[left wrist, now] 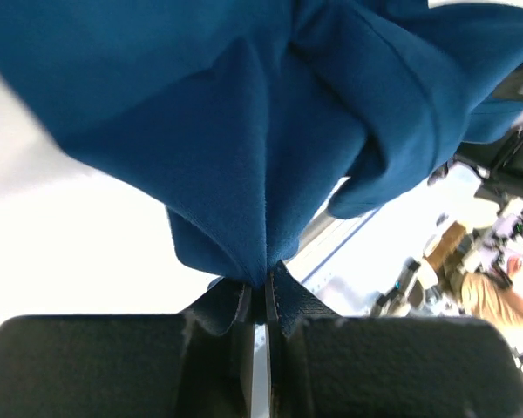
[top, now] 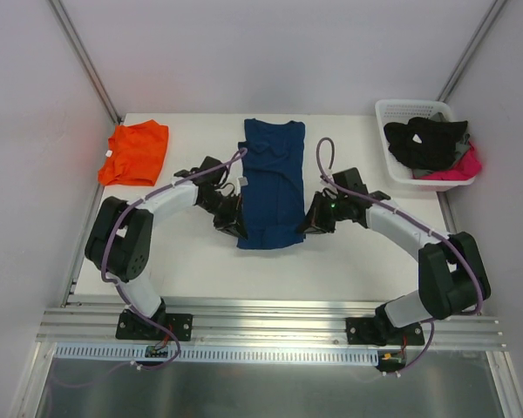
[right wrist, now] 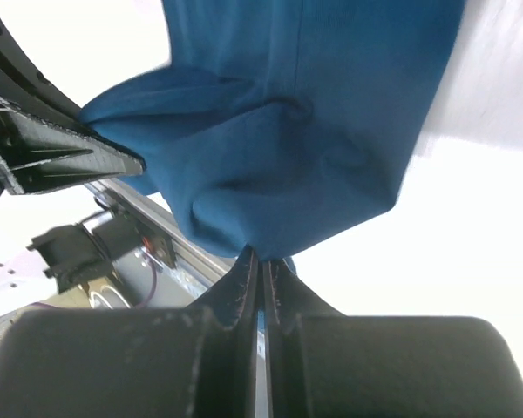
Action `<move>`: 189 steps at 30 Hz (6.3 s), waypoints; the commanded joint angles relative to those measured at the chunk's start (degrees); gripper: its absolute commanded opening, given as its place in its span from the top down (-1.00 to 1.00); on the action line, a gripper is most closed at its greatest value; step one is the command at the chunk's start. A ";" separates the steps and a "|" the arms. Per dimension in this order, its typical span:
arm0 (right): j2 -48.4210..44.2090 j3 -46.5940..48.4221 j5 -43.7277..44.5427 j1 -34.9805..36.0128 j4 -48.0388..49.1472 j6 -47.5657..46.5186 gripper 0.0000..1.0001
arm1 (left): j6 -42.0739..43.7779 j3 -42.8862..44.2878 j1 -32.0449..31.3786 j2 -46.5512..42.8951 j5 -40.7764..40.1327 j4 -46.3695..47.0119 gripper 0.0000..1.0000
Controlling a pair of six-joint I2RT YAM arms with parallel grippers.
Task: Fold and stack the t-shirts
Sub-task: Fold the tshirt
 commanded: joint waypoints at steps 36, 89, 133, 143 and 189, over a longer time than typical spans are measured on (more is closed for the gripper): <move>21.50 32.05 2.88 -10.25 4.56 -5.42 0.99 | 8.04 40.49 4.30 19.71 -12.91 -3.80 1.00; 35.32 49.28 12.28 -7.18 3.95 -13.16 -0.55 | 5.14 52.10 7.81 27.64 -29.52 -0.90 -0.98; 32.15 27.58 -0.20 4.86 0.17 0.73 -0.40 | 6.81 29.68 14.41 3.28 -27.33 -2.57 1.00; 23.89 21.77 1.38 4.60 0.34 -1.81 -0.40 | 6.28 27.66 14.76 1.34 -25.57 -2.48 1.00; 39.17 49.88 7.97 1.61 3.24 -6.13 -0.44 | 7.51 21.95 16.34 -6.12 -27.06 -2.40 1.00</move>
